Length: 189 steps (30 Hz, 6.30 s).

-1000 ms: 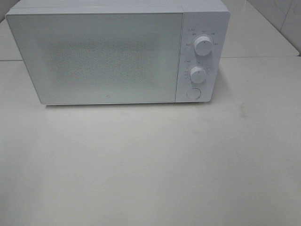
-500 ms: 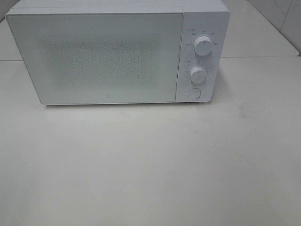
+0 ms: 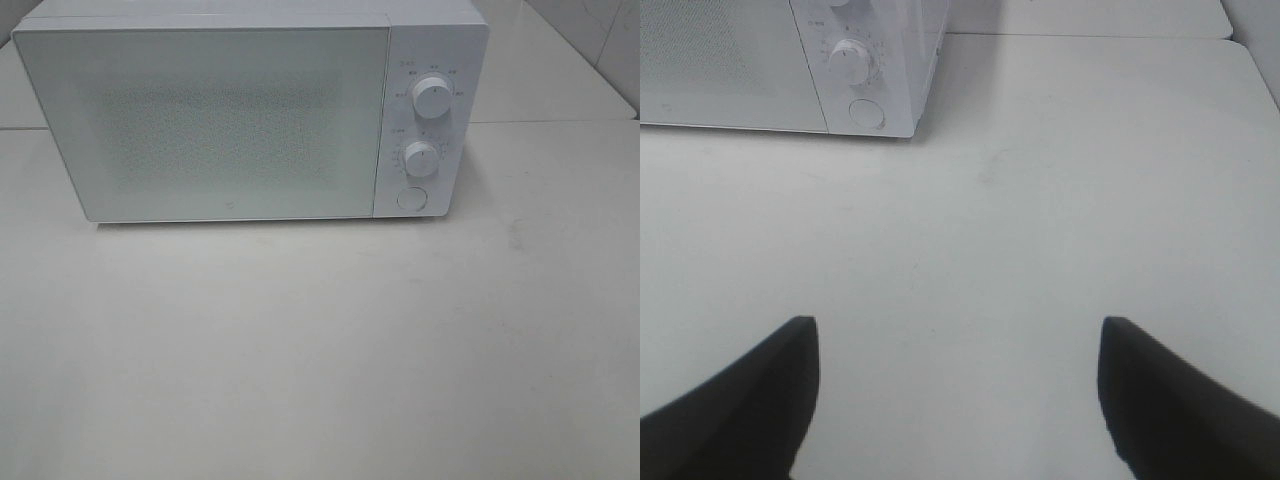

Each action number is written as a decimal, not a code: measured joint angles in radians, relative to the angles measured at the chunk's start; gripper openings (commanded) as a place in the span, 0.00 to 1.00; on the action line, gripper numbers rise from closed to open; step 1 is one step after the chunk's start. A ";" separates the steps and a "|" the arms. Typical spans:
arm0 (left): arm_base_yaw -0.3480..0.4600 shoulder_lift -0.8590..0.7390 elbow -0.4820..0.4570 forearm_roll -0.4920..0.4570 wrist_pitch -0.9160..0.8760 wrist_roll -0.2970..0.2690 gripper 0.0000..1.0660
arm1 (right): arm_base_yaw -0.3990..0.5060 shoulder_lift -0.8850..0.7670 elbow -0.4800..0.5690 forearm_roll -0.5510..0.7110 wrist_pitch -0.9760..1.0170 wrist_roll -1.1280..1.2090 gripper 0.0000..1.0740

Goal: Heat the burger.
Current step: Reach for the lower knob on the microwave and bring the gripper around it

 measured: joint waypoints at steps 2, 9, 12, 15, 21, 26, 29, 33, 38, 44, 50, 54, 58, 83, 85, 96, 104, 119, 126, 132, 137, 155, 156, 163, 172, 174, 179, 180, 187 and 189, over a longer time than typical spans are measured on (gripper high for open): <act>0.000 0.000 0.000 0.000 0.000 0.000 0.95 | 0.000 0.000 0.000 0.000 0.000 0.000 0.70; 0.000 0.000 0.000 0.000 0.000 0.000 0.94 | 0.000 0.000 0.000 0.000 0.000 0.000 0.70; 0.000 0.000 0.000 0.000 0.000 0.000 0.94 | 0.000 0.000 0.000 0.000 0.000 0.000 0.70; 0.000 0.000 0.000 0.000 0.000 0.000 0.94 | 0.000 0.000 0.000 0.000 0.000 0.000 0.70; 0.000 0.000 0.000 0.000 0.000 0.000 0.94 | 0.000 0.000 0.000 0.000 0.000 0.000 0.70; 0.000 0.000 0.000 0.000 0.000 0.000 0.94 | 0.000 0.000 0.000 0.000 0.000 0.000 0.70; 0.000 0.000 0.000 0.000 0.000 0.000 0.94 | 0.000 0.000 0.000 0.000 0.000 0.000 0.70; 0.000 0.000 0.000 0.000 0.000 0.000 0.94 | 0.000 0.000 0.000 0.000 0.000 0.000 0.70; 0.000 0.000 0.000 0.000 0.000 0.000 0.94 | 0.000 0.025 -0.010 0.001 -0.027 0.001 0.70; 0.000 0.000 0.000 0.000 0.000 0.000 0.94 | 0.000 0.129 -0.018 0.001 -0.150 0.001 0.70; 0.000 0.000 0.000 0.000 0.000 0.000 0.94 | 0.000 0.251 0.036 0.001 -0.328 0.001 0.70; 0.000 0.000 0.000 0.000 0.000 0.000 0.94 | 0.000 0.292 0.077 0.001 -0.405 0.001 0.70; 0.000 0.000 0.000 0.000 0.000 0.000 0.94 | 0.000 0.369 0.137 0.005 -0.525 0.001 0.70; 0.000 0.000 0.000 0.000 0.000 0.000 0.94 | 0.000 0.867 0.228 0.008 -1.187 0.076 0.70; 0.000 0.000 0.000 0.000 0.000 0.000 0.94 | 0.000 0.911 0.228 0.008 -1.227 0.076 0.70; 0.000 0.000 0.000 0.000 0.000 0.000 0.94 | 0.001 1.184 0.267 0.026 -1.552 -0.004 0.70; 0.000 0.000 0.000 0.000 0.000 0.000 0.94 | 0.210 1.396 0.283 0.301 -1.822 -0.230 0.70; 0.000 0.000 0.000 0.000 0.000 0.000 0.94 | 0.610 1.656 0.285 0.711 -2.199 -0.311 0.70; 0.000 0.000 0.000 0.000 0.000 0.000 0.94 | 0.744 1.731 0.266 0.816 -2.206 -0.312 0.70; 0.000 0.000 0.000 0.000 0.000 0.000 0.94 | 0.760 1.785 0.191 0.850 -2.207 -0.312 0.70; 0.000 0.000 0.000 0.000 0.000 0.000 0.94 | 0.765 1.810 0.140 0.853 -2.207 -0.314 0.70; 0.000 0.000 0.000 0.000 0.000 0.000 0.94 | 0.653 1.816 0.025 0.812 -2.207 -0.317 0.70; 0.000 0.000 0.000 0.000 0.000 0.000 0.94 | 0.634 1.816 0.012 0.791 -2.207 -0.317 0.70; 0.000 0.000 0.000 0.000 0.000 0.000 0.94 | 0.593 1.887 -0.050 0.729 -2.210 -0.323 0.70; 0.000 0.000 0.000 0.000 0.000 0.000 0.94 | 0.593 1.960 -0.134 0.721 -2.207 -0.356 0.72; 0.000 0.000 0.000 0.000 0.000 0.000 0.94 | 0.593 1.979 -0.157 0.721 -2.207 -0.362 0.71; 0.000 0.000 0.000 0.000 0.000 0.000 0.94 | 0.583 2.019 -0.205 0.719 -2.207 -0.363 0.71; 0.000 0.000 0.000 0.000 0.000 0.000 0.94 | 0.573 2.032 -0.226 0.720 -2.207 -0.363 0.71; 0.000 0.000 0.000 0.000 0.000 0.000 0.94 | 0.557 2.072 -0.292 0.725 -2.208 -0.363 0.71; 0.000 0.000 0.000 0.000 0.000 0.000 0.94 | 0.557 2.076 -0.294 0.726 -2.208 -0.363 0.71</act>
